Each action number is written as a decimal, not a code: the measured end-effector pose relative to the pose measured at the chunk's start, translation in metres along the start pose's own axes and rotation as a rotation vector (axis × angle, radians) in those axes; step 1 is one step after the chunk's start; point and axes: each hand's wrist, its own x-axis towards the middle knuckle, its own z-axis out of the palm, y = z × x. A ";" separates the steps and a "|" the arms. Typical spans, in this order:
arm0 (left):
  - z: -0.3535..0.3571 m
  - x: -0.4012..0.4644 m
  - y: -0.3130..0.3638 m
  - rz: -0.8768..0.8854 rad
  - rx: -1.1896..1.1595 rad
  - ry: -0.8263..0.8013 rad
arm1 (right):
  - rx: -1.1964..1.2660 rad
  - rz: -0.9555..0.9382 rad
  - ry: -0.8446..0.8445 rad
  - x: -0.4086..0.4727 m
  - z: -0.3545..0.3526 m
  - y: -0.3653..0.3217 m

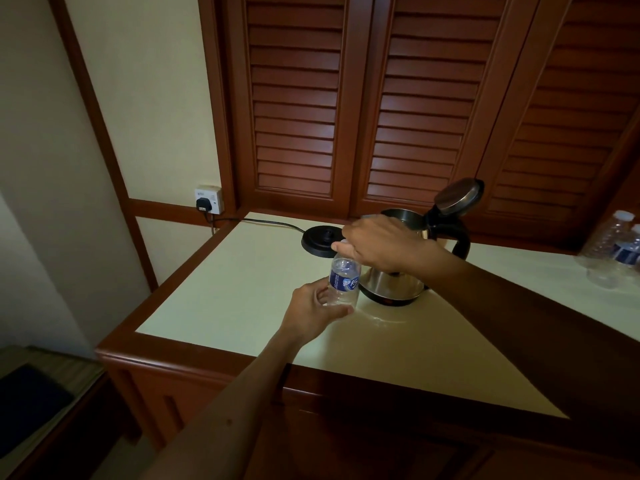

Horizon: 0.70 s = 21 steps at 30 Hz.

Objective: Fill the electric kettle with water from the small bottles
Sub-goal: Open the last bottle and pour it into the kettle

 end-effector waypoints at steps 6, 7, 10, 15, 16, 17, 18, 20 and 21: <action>0.001 0.002 -0.002 0.007 0.037 0.022 | 0.774 0.202 0.029 -0.017 0.049 -0.004; 0.001 0.002 -0.003 0.008 0.042 0.023 | 0.866 0.220 0.051 -0.020 0.054 -0.006; 0.000 0.001 -0.002 0.021 0.058 0.031 | 1.000 0.264 0.085 -0.026 0.061 -0.010; 0.003 0.000 -0.001 0.011 0.128 0.010 | 1.058 0.364 0.117 -0.036 0.070 -0.016; 0.004 -0.001 -0.001 0.012 0.180 -0.001 | 1.060 0.388 0.138 -0.039 0.071 -0.016; 0.005 -0.002 -0.001 0.014 0.246 -0.014 | 1.049 0.416 0.155 -0.043 0.069 -0.016; 0.007 -0.004 0.000 0.021 0.323 -0.034 | 1.030 0.449 0.168 -0.050 0.068 -0.013; 0.009 -0.007 0.002 0.073 0.524 -0.089 | 1.029 0.499 0.176 -0.070 0.064 -0.006; 0.010 -0.008 0.002 0.123 0.631 -0.118 | 1.047 0.512 0.178 -0.084 0.062 0.001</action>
